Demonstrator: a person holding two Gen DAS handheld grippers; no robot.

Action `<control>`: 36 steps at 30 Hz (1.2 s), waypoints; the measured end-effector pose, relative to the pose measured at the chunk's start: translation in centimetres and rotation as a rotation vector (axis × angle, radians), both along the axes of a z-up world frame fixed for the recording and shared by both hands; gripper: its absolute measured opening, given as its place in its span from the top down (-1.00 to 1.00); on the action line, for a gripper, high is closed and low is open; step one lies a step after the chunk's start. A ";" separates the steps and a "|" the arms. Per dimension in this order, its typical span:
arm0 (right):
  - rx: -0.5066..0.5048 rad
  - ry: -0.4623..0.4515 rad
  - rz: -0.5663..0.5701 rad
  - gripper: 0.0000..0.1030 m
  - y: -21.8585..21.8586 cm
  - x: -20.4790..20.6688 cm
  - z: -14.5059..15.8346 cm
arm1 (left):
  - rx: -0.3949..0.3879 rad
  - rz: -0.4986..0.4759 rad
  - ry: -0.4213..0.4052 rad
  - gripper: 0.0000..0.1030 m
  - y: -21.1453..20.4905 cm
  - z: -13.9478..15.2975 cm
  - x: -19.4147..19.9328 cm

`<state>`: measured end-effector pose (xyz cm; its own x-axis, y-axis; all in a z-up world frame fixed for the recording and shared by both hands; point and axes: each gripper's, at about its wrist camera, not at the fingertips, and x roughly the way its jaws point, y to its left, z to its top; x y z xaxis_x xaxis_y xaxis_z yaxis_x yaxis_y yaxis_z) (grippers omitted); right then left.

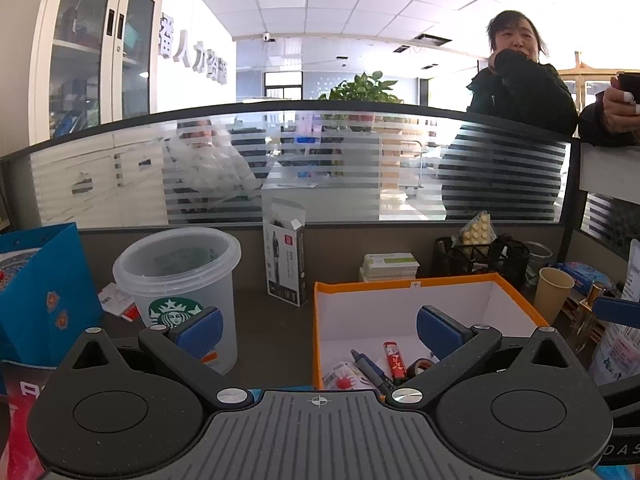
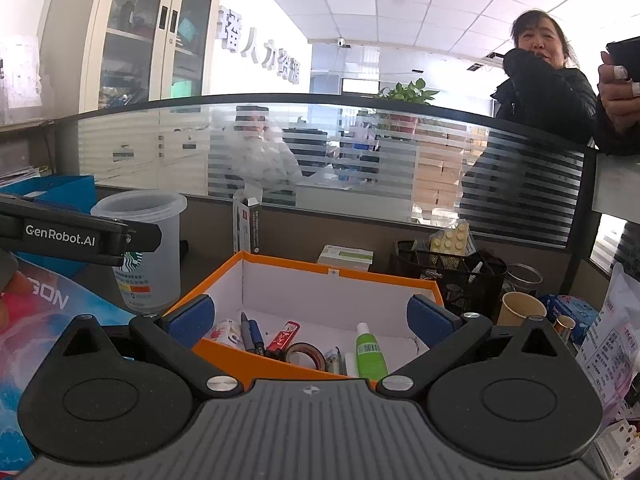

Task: Organize rigid objects

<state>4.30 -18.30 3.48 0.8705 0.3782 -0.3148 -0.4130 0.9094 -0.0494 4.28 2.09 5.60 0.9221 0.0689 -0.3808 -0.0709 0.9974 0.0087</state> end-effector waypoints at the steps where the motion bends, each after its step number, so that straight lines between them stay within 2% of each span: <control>1: 0.000 0.000 0.001 -1.00 0.0 0.0 0.0 | 0.000 0.000 0.000 -1.00 0.0 0.0 0.0; 16: 0.001 0.005 0.003 -1.00 0.0 0.1 -0.3 | -0.018 -0.005 0.006 -1.00 0.0 -0.1 -0.3; 36: 0.003 0.015 0.000 -1.00 0.1 0.2 -0.7 | 0.006 0.022 0.003 -1.00 0.4 0.1 -0.6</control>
<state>4.51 -18.20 2.82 0.8655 0.3796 -0.3268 -0.4140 0.9094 -0.0401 3.65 2.45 5.67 0.9193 0.0915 -0.3828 -0.0927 0.9956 0.0153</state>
